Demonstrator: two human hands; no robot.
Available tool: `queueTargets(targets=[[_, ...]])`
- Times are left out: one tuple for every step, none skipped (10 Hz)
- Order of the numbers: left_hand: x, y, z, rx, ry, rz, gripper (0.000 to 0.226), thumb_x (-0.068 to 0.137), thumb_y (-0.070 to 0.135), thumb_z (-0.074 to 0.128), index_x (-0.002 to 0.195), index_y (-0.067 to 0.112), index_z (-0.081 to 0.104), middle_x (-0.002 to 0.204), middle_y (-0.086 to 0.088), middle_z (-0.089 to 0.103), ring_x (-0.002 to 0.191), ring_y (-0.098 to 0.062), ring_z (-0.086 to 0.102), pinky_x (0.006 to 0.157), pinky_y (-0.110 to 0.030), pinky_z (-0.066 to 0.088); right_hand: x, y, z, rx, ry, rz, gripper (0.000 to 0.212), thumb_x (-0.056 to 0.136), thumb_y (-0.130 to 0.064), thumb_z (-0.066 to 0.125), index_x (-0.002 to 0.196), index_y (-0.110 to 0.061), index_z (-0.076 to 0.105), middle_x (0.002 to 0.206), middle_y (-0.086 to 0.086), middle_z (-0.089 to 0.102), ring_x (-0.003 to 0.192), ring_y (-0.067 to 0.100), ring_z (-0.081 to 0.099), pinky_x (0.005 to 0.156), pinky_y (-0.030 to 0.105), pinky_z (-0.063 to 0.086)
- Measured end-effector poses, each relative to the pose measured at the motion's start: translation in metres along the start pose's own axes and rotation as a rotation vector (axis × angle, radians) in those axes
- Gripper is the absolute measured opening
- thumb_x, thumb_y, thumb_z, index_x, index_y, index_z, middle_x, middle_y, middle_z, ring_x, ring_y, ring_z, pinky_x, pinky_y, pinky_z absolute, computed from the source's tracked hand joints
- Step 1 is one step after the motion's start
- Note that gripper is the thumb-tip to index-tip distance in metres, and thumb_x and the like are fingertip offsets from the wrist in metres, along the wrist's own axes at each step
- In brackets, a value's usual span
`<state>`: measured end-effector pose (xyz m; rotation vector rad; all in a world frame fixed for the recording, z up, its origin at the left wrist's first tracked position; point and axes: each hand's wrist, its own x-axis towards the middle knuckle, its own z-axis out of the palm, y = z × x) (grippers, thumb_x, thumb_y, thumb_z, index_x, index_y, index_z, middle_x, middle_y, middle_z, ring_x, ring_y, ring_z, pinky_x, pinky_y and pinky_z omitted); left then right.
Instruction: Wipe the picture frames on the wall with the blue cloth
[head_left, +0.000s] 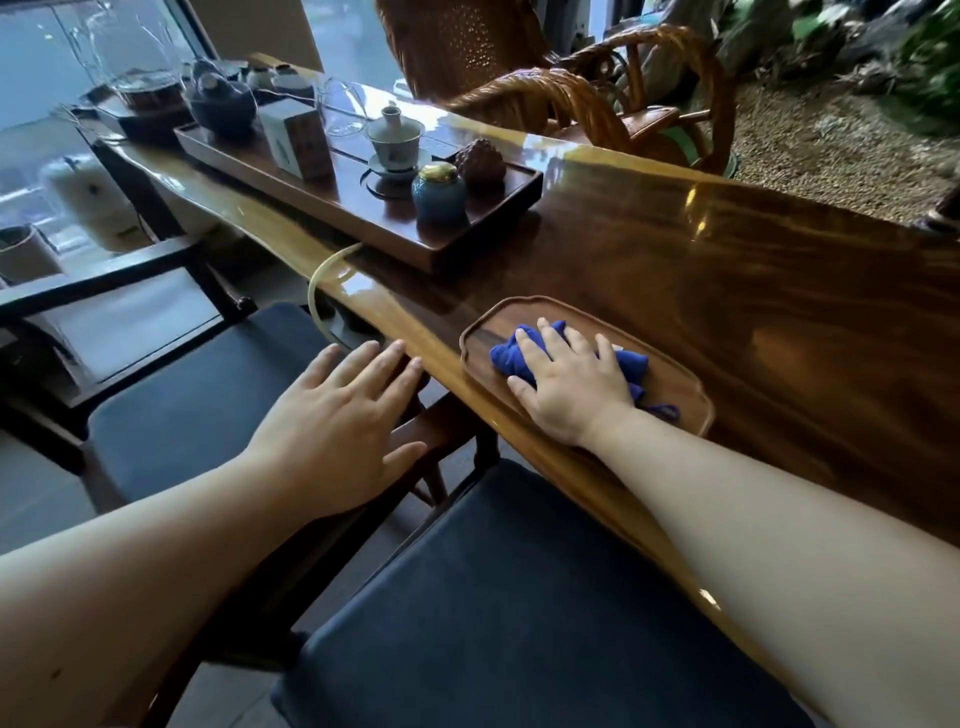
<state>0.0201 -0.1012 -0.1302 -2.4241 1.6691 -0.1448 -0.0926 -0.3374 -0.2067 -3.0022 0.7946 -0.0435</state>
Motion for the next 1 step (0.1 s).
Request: queueTargets(targets=[[-0.0047,-0.0042,-0.0074,0.026,-0.056,-0.07,0.085,0.083,0.074,0.009,0.152,0.023,0.003,0.162,-0.003,0.009,0.148,-0.023,0.004,0.121,-0.048,0.007,-0.0016,0.0003,-0.0123,0.034,-0.083,-0.013,0.078,0.081,-0.075,0.009,0.148,-0.035,-0.001,0.159,0.009,0.002,0.142,0.038,0.003,0.109,0.061,-0.002]])
